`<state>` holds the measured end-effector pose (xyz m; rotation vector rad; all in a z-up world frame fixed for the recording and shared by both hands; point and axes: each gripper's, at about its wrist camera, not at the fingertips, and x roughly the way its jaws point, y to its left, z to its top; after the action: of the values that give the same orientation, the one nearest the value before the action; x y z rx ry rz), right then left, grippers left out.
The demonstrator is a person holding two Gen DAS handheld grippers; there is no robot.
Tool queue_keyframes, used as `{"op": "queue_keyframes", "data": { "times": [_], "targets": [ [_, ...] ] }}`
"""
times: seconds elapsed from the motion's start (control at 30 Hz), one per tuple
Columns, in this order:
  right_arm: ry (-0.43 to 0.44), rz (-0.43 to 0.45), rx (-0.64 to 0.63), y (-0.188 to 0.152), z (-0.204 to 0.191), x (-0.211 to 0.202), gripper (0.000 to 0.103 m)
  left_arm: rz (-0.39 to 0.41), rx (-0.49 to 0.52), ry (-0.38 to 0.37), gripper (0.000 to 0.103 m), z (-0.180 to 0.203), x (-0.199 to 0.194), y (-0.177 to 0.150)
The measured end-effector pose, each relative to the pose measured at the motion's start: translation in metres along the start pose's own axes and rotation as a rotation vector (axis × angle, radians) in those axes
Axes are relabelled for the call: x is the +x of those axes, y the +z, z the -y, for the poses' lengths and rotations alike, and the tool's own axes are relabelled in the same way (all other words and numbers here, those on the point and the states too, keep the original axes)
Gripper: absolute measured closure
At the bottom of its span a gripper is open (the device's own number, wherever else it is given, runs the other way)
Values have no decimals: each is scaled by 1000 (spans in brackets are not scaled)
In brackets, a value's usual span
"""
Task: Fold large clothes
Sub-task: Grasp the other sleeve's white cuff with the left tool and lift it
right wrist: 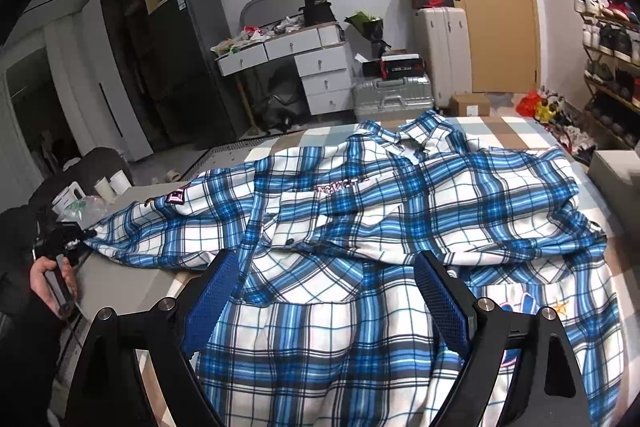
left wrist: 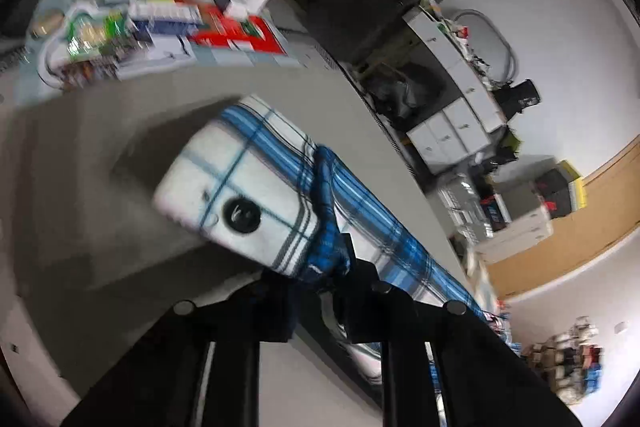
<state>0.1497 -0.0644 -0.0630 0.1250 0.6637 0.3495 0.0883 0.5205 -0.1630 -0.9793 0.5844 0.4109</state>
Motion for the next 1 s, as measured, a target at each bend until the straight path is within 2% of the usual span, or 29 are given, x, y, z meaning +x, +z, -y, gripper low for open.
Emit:
{"op": "queue_keyframes", "data": {
  "times": [0.13,0.27,0.4,0.43,0.5,0.53,0.6,0.7,0.83,1.0],
  "targets": [
    [-13,3,21,0,8,-4,13,27,19,17,98,1,-5,-1],
    [-36,7,46,2,23,-11,13,98,43,-33,99,21,-25,4],
    [-62,21,71,1,39,-19,13,228,188,-91,99,71,-59,7],
    [-72,24,75,0,43,-21,13,250,222,-133,99,87,-66,7],
    [-95,21,75,-5,48,-23,13,253,262,-185,99,113,-75,8],
    [-99,15,68,-7,50,-23,13,255,284,-242,99,133,-83,7],
    [-113,13,67,-12,54,-27,13,268,332,-303,99,161,-95,4],
    [-117,28,100,-16,68,-36,13,277,450,-418,99,218,-113,-16],
    [-127,39,156,-21,90,-47,13,214,593,-556,99,298,-119,-58],
    [-158,64,222,-26,120,-65,13,109,747,-685,99,373,-103,-119]
  ]
}}
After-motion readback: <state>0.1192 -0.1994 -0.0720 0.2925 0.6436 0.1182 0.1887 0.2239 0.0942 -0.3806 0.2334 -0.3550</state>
